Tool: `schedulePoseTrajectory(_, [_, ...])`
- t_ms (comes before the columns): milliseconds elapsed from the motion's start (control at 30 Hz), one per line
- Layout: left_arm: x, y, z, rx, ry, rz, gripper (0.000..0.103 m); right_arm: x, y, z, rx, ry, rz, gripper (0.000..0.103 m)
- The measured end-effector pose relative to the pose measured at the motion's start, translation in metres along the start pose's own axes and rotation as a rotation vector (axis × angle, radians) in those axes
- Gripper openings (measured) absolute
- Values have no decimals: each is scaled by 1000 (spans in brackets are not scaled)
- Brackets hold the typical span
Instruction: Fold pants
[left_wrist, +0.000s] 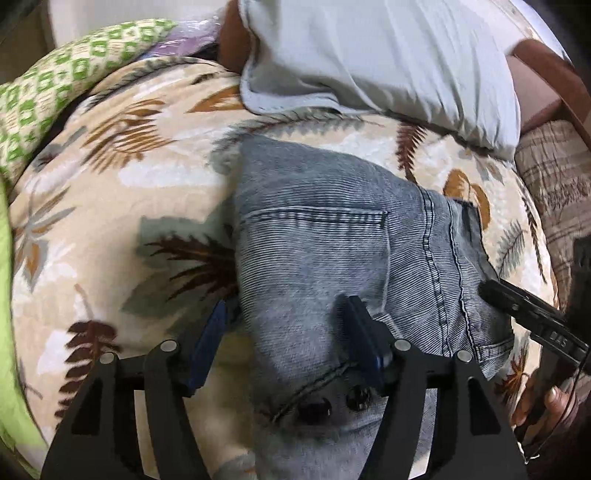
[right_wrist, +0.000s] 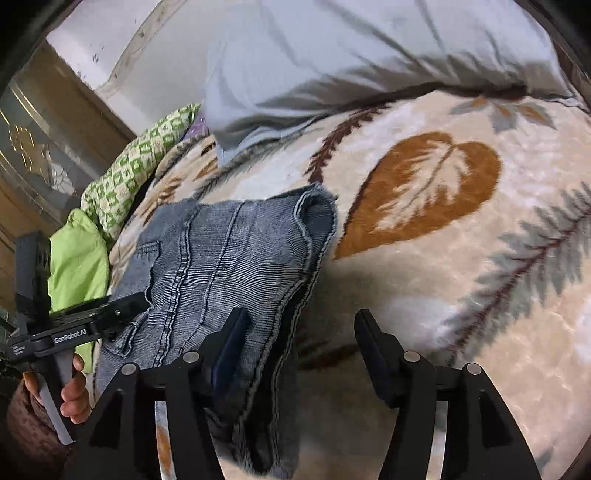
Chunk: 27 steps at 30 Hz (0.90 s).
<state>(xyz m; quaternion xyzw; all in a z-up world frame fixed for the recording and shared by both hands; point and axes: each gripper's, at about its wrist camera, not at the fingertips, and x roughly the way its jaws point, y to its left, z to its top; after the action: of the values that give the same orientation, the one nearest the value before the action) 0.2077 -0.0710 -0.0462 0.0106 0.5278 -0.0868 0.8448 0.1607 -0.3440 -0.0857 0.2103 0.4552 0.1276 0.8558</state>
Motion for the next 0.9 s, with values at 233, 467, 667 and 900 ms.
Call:
schedulePoseTrajectory(233, [-43, 9, -30, -42, -53, 74, 77, -57, 30, -20, -40, -28, -89, 83])
schedulePoseTrajectory(467, [-72, -1, -93, -55, -114, 156, 82, -97, 54, -74, -31, -34, -269, 103])
schedulePoseTrajectory(667, [-90, -26, -139, -4, -170, 195, 82, -119, 78, -130, -109, -21, -393, 103])
schedulePoseTrajectory(900, [-117, -48, -163, 62, -239, 192, 82, -154, 111, -166, -235, -108, -438, 103])
